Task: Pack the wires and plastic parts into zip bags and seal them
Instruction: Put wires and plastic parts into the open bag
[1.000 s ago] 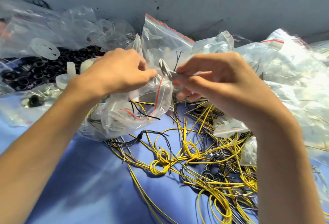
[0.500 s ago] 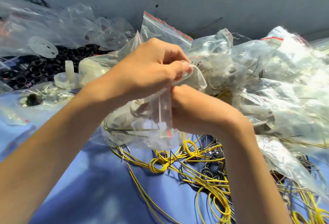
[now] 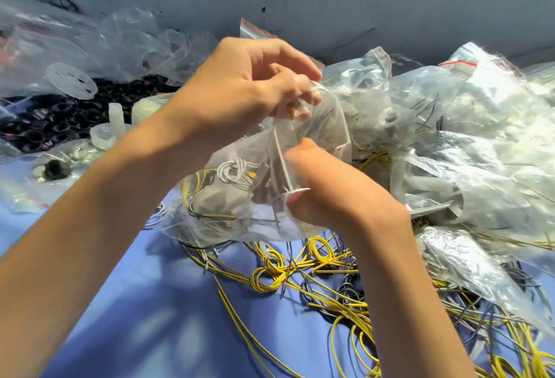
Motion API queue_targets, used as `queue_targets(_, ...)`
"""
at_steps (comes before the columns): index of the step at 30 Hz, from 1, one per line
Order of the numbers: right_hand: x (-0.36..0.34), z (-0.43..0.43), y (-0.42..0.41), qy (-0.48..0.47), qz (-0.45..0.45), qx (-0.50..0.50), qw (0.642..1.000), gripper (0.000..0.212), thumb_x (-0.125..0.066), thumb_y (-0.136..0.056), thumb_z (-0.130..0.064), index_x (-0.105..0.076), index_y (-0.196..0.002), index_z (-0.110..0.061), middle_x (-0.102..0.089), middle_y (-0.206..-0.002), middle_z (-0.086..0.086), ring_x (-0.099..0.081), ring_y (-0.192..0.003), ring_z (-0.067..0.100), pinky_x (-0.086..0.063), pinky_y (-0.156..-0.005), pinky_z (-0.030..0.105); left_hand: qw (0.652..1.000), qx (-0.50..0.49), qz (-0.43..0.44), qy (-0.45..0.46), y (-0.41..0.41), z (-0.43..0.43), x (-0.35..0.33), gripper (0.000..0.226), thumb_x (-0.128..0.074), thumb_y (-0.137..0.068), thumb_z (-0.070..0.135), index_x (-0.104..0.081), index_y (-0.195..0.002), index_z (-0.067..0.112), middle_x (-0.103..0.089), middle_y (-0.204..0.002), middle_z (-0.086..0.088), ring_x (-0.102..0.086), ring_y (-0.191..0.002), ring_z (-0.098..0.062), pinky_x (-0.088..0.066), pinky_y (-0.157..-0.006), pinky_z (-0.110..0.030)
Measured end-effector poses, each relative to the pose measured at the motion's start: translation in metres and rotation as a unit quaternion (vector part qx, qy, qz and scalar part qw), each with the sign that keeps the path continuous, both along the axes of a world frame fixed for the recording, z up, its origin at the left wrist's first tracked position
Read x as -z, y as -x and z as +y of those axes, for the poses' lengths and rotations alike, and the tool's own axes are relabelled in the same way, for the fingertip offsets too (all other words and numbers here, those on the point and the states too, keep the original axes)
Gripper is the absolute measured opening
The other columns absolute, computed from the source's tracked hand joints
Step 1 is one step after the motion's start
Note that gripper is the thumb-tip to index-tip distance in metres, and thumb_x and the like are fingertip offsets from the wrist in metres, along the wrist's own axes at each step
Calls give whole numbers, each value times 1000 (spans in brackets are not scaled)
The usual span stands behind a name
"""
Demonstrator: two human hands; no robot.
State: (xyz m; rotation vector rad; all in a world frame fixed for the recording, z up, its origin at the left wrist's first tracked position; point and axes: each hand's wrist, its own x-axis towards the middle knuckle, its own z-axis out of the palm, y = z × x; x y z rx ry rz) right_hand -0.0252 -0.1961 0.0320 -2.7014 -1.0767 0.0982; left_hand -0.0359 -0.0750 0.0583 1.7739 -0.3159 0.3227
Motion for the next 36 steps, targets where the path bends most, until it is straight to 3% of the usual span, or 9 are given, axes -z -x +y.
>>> queue_targets(7, -7, -14, -7, -47, -7, -3, 999, 25, -54, -82, -10, -66, -104, -10, -48, -63, 0, -55, -64, 10, -38, -51, 12, 999, 18, 9, 26, -2, 9, -3, 18, -49, -93, -1, -63, -88, 10, -69, -89, -12, -67, -75, -8, -53, -72, -16)
queue_targets(10, 3, -21, -19, 8, 17, 2, 1000, 34, -72, -77, -21, -68, -110, -27, -65, -87, 6, -66, -85, 20, -54, -74, 27, 997, 53, 45, 17, -6, 18, -4, 14, -49, -95, 8, -62, -94, 13, -73, -99, -6, -71, -84, -14, -55, -77, -19)
queue_targets(13, 12, -24, -30, 15, 82, 2, 997, 27, -72, -78, -16, -70, -105, -14, -67, -105, 15, -64, -97, 30, -53, -84, 39, 987, 77, 112, -86, -14, 28, 2, 18, -56, -88, 10, -60, -105, 14, -71, -107, -2, -67, -92, -14, -49, -80, -21)
queue_targets(19, 8, -23, -28, -107, -41, -24, 993, 18, -67, -80, -13, -60, -64, -11, -60, -64, 19, -40, -64, 33, -46, -63, 38, 864, 162, 216, -424, -17, 36, 24, 26, -56, -93, 20, -53, -118, 23, -62, -112, 7, -54, -94, 3, -44, -90, -20)
queue_targets(22, 8, -22, -25, -12, -49, -53, 997, 29, -60, -84, -20, -49, -57, -15, -44, -54, 3, -36, -61, 33, -34, -59, 30, 797, 139, 150, -568, -16, 33, 27, 37, -53, -93, 38, -47, -128, 30, -49, -116, 22, -46, -97, 0, -34, -84, -18)
queue_targets(27, 10, -37, -32, 48, 54, 11, 997, 37, -50, -91, -50, -63, -64, -27, -52, -55, -9, -50, -57, 8, -41, -64, 28, 769, 87, 197, -602, -29, 28, 44, 41, -47, -92, 52, -52, -123, 26, -58, -119, 3, -52, -110, -18, -40, -95, -32)
queue_targets(30, 10, -48, -36, -35, 116, 80, 989, 52, -29, -85, -68, -66, -71, -35, -57, -50, -13, -51, -54, 5, -41, -61, 24, 767, 44, 210, -605, -36, 33, 52, 37, -43, -91, 59, -51, -102, 25, -55, -96, 3, -49, -91, -20, -38, -77, -29)
queue_targets(33, 6, -60, -41, -138, 222, 111, 959, 86, -13, -55, -82, -63, -94, -25, -73, -86, -1, -65, -80, 0, -42, -70, 18, 773, -35, 182, -607, -40, 36, 55, 36, -43, -90, 61, -43, -80, 26, -47, -80, 1, -45, -81, -22, -34, -70, -30)
queue_targets(36, 2, -66, -39, -149, 241, 101, 954, 70, -22, -58, -83, -62, -86, -33, -74, -79, -6, -65, -75, -5, -42, -67, 17, 794, -97, 144, -583, -43, 37, 53, 40, -48, -90, 53, -45, -67, 21, -53, -81, -5, -53, -83, -27, -33, -66, -29)
